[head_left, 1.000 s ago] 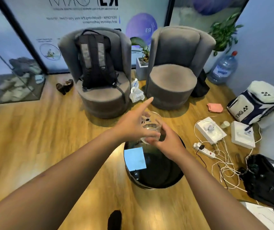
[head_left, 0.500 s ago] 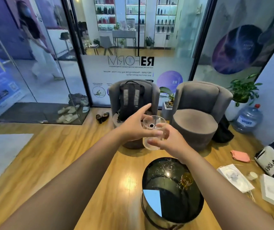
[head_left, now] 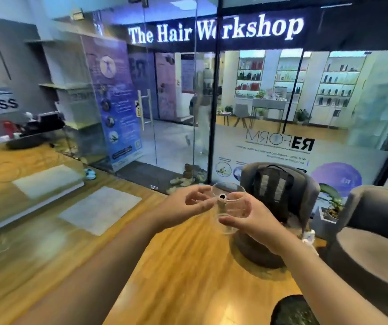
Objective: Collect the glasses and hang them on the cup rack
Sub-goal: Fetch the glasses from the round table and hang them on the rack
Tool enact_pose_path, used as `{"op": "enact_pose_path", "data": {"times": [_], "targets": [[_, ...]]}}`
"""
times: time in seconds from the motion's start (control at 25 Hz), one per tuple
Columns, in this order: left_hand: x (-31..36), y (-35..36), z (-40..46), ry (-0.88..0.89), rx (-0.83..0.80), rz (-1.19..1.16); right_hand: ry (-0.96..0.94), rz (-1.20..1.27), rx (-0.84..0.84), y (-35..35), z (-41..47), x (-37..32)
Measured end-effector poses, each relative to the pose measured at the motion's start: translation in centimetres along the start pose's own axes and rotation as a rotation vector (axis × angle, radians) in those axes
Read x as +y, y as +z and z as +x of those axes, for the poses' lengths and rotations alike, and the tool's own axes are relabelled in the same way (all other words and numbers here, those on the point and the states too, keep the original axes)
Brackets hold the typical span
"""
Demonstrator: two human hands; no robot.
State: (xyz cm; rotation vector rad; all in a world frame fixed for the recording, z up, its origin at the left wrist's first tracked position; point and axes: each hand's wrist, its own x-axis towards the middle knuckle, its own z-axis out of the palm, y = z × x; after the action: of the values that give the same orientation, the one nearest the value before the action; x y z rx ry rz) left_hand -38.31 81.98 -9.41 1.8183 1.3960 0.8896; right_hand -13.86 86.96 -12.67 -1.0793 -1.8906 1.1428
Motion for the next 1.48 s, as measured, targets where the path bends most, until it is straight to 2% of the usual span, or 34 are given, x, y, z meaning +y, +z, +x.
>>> {"op": "enact_pose_path", "data": {"times": [0.36, 0.68, 0.88, 1.08, 1.28, 1.48], "targets": [[-4.4, -18.9, -23.0, -0.157, 0.376, 0.107, -0.173, 0.067, -0.376, 24.8, 3.0, -13.7], [-6.5, -27.7, -46.1, -0.376, 0.733, 0.168, -0.316, 0.126, -0.744, 46.5, -0.5, -24.4], [-6.1, -29.3, -59.5, -0.563, 1.042, 0.237, -0.426, 0.214, -0.966, 59.4, -3.7, -30.7], [-3.6, -27.8, -70.8, -0.790, 1.365, 0.315, -0.555, 0.296, -1.287, 70.2, -9.2, -36.7], [0.1, -24.4, -76.6, -0.989, 1.605, 0.370, -0.665, 0.360, -1.545, 76.3, -14.5, -41.7], [3.3, -19.5, -78.5, -1.118, 1.822, 0.422, -0.789, 0.401, -1.750, 79.9, -19.6, -44.5]]}}
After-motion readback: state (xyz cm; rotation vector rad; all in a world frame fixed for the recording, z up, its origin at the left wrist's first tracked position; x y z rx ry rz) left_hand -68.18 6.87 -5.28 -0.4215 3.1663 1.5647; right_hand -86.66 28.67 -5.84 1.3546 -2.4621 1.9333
